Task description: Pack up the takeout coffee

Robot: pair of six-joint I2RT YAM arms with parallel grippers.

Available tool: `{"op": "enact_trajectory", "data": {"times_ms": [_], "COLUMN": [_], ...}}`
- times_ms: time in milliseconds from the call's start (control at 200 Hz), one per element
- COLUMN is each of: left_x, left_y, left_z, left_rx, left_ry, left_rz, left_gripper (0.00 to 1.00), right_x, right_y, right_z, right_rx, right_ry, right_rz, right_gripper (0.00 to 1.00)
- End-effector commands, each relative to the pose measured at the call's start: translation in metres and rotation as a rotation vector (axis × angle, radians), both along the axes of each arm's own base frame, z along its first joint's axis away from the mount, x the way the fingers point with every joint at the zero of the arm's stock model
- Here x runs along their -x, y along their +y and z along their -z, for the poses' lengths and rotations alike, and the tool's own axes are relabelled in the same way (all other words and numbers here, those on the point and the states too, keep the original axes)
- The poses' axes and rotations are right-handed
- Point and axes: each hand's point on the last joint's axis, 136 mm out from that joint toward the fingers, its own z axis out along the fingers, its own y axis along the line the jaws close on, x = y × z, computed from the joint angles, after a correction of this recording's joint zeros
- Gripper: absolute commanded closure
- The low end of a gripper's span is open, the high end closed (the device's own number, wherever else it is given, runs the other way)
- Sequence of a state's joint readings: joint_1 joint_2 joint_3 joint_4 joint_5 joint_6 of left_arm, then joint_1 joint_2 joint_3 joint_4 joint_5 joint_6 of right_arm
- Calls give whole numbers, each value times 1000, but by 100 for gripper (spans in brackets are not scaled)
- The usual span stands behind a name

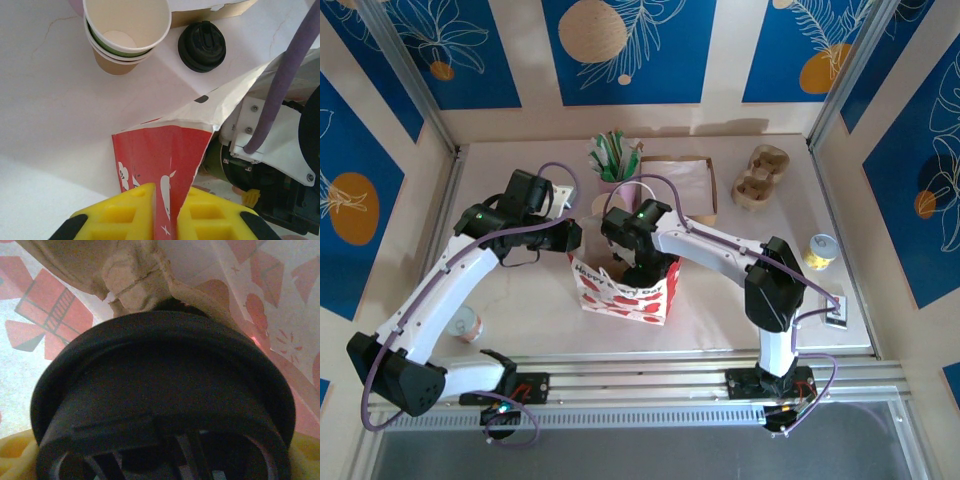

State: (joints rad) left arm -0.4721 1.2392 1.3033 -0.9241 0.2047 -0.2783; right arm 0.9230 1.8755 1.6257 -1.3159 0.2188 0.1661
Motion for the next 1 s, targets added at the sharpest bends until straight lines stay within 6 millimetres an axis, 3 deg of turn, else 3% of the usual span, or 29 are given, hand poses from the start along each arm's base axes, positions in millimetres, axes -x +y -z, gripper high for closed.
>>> {"op": "enact_trajectory", "data": {"times_ms": [0, 995], "left_x": [1, 2], "left_y": [3, 4], "left_z": [-5, -9], "left_rx": [-21, -21], "left_ry": [-31, -38], "left_rz": [14, 15], "left_gripper": [84, 75], "right_x": [8, 14], "right_y": [-11, -18], "right_z": [29, 48], "right_rx": [66, 74], "right_ry": [71, 97], "right_rz": [24, 45], "right_gripper": [45, 44]}}
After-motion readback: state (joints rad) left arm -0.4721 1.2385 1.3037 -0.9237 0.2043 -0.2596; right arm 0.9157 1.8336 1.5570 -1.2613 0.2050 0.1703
